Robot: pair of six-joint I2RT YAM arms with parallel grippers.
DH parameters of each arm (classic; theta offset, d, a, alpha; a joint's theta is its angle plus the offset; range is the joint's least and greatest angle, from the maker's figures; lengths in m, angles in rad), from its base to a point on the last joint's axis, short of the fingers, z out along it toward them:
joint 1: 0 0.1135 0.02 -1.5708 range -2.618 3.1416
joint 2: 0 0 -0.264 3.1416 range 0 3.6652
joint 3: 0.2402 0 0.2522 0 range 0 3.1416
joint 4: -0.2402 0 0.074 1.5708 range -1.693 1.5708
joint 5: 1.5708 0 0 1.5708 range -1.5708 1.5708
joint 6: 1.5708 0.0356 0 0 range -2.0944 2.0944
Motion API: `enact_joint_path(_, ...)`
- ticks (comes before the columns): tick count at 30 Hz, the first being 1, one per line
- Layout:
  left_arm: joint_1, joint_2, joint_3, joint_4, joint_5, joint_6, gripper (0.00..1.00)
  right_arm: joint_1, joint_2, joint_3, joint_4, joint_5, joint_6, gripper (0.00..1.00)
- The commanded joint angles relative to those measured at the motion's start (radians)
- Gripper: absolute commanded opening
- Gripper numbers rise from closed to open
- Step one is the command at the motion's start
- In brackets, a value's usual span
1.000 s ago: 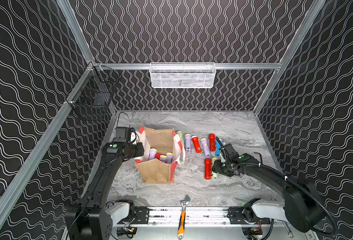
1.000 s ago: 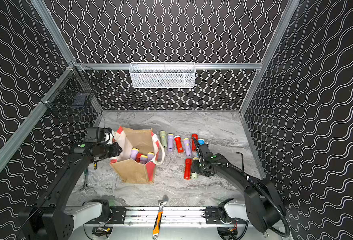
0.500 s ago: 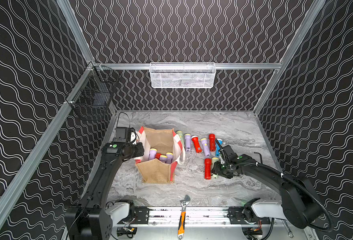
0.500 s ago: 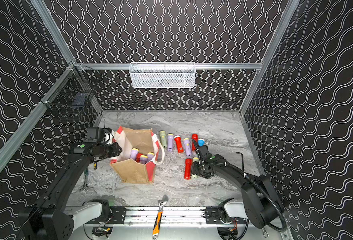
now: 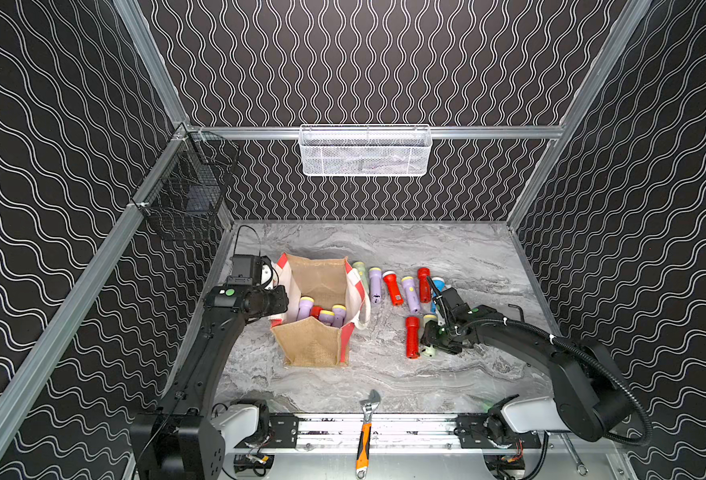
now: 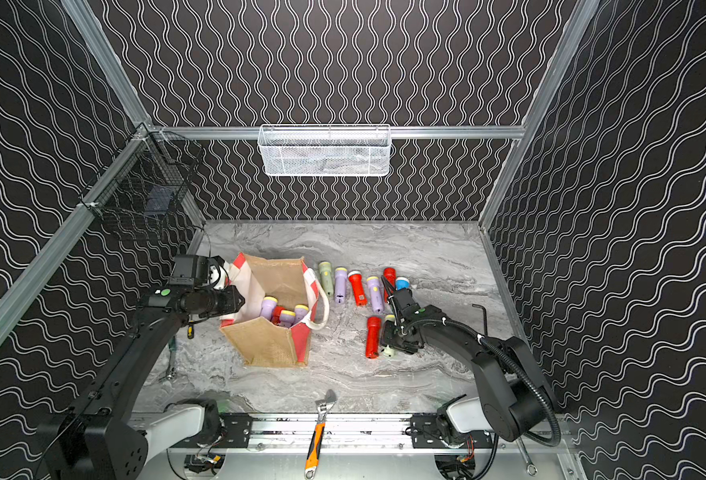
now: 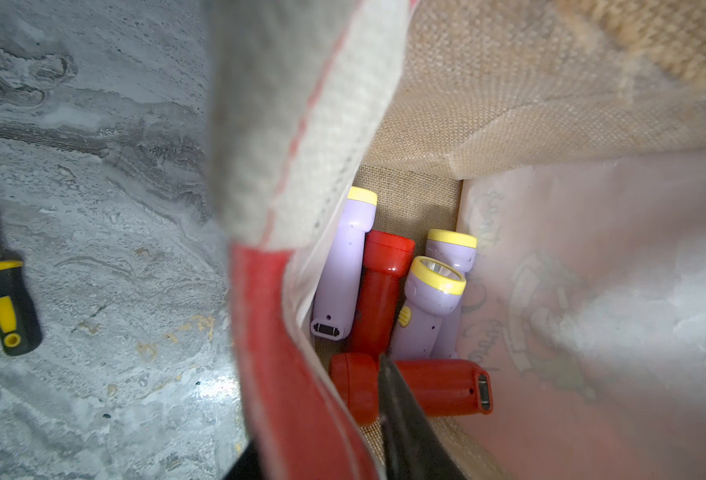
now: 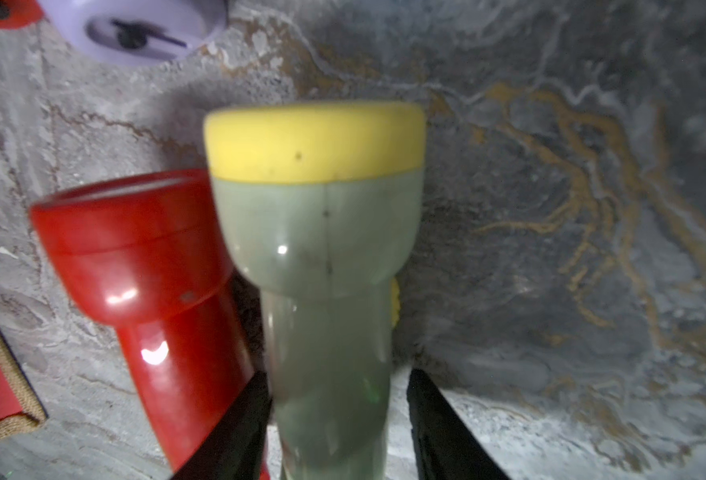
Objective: Put the flashlights into the tote bags
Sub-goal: Pick up the flashlight from the center of the board.
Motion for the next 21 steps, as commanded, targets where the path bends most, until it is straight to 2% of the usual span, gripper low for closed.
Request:
enact_joint_path(1, 0.001, 0.006, 0.008, 0.001, 0.002, 0.019, 0.32, -0.001, 0.012, 0.010, -0.016, 0.021, 0.000, 0.54)
enact_joint_path(10, 0.001, -0.005, -0.003, 0.002, -0.005, 0.022, 0.32, 0.000, 0.048, 0.006, -0.015, 0.029, -0.012, 0.50)
enact_joint_path(21, 0.001, 0.005, -0.003, 0.007, -0.006, 0.017, 0.32, 0.001, 0.068, -0.001, -0.034, 0.058, -0.023, 0.40)
